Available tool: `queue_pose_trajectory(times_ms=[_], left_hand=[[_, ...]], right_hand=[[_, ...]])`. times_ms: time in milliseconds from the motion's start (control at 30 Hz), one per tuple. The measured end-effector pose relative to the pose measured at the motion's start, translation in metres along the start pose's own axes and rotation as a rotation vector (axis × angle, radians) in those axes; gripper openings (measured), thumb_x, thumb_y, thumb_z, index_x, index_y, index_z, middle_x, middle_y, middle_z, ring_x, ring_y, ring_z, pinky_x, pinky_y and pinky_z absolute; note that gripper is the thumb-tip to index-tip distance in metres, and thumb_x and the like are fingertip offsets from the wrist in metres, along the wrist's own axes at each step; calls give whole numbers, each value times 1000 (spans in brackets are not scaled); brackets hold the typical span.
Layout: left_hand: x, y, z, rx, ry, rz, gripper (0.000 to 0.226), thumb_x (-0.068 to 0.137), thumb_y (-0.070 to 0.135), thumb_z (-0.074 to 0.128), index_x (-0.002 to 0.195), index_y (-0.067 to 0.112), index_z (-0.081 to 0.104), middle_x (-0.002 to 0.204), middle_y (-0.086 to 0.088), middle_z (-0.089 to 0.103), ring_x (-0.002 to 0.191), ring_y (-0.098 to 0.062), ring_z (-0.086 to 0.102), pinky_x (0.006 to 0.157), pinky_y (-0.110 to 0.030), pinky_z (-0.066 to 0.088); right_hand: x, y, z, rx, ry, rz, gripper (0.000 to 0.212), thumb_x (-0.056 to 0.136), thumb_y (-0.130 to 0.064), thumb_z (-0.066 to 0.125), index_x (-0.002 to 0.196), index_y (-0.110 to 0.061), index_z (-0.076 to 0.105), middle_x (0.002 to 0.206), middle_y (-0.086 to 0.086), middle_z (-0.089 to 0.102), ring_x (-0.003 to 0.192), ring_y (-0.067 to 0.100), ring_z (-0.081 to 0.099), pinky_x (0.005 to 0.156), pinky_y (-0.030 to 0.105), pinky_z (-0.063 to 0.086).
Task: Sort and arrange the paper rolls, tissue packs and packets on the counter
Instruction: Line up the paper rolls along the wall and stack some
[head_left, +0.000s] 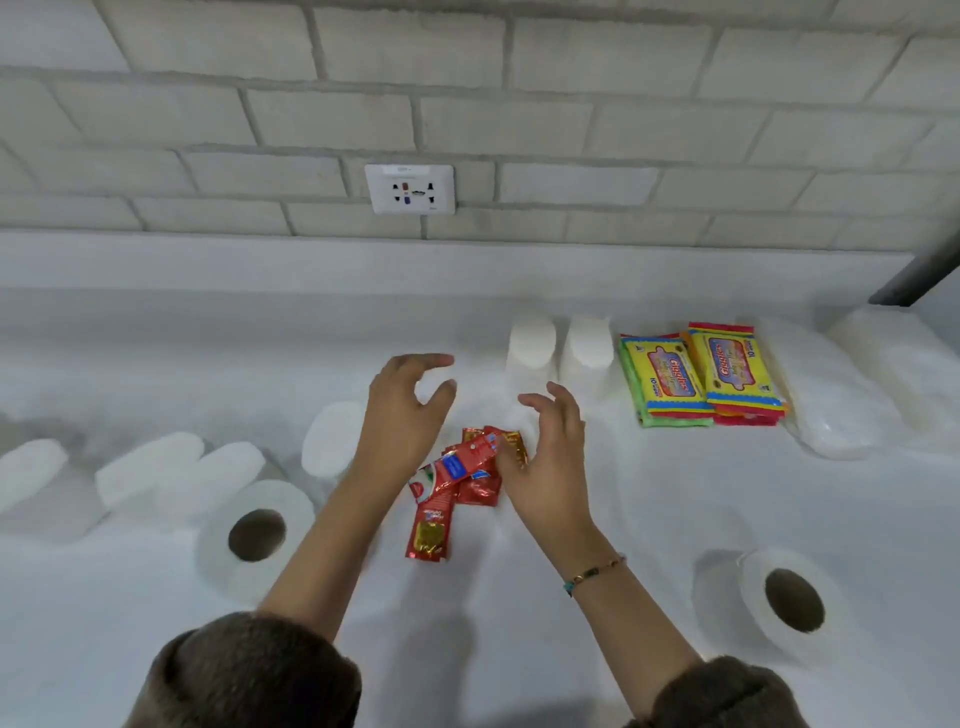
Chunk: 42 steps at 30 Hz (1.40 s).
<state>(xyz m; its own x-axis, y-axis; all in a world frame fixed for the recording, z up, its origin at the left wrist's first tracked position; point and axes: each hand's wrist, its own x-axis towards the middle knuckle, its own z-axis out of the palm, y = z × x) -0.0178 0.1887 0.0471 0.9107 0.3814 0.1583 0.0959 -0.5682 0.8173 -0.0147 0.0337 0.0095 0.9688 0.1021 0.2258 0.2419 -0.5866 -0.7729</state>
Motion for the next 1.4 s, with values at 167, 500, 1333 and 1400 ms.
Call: queue_pose_trajectory(times_ms=[167,500,1333,1400], left_hand=[[-39,-20,-51,11,119,-169,23,90,23,53,110,29,61,121,7,57,99,-5,52,83,-22,40],[-91,-66,-150,-17,249,-218,29,86,12,54,108,28,64,109,14,61,96,-3,56,77,-9,41],[20,-140,-136,541,-420,301,69,87,35,59,145,23,23,155,4,18,127,-23,42,112,-35,23],[31,-129,-121,470,-435,289,71,83,33,65,142,23,29,151,0,25,119,-26,48,104,-32,37]], right_hand=[[-22,-33,28,4,-255,-93,49,83,-29,66,127,-26,43,148,-1,25,120,11,38,103,25,36],[-34,-81,86,-135,-532,-299,73,80,-10,64,138,-38,29,155,-4,-2,140,30,14,110,49,32],[-6,-80,134,-754,-88,-161,60,68,7,70,123,-12,55,136,14,51,125,35,47,107,51,28],[11,-75,126,-779,-93,-163,63,62,10,71,121,-8,56,133,17,53,122,35,50,106,51,28]])
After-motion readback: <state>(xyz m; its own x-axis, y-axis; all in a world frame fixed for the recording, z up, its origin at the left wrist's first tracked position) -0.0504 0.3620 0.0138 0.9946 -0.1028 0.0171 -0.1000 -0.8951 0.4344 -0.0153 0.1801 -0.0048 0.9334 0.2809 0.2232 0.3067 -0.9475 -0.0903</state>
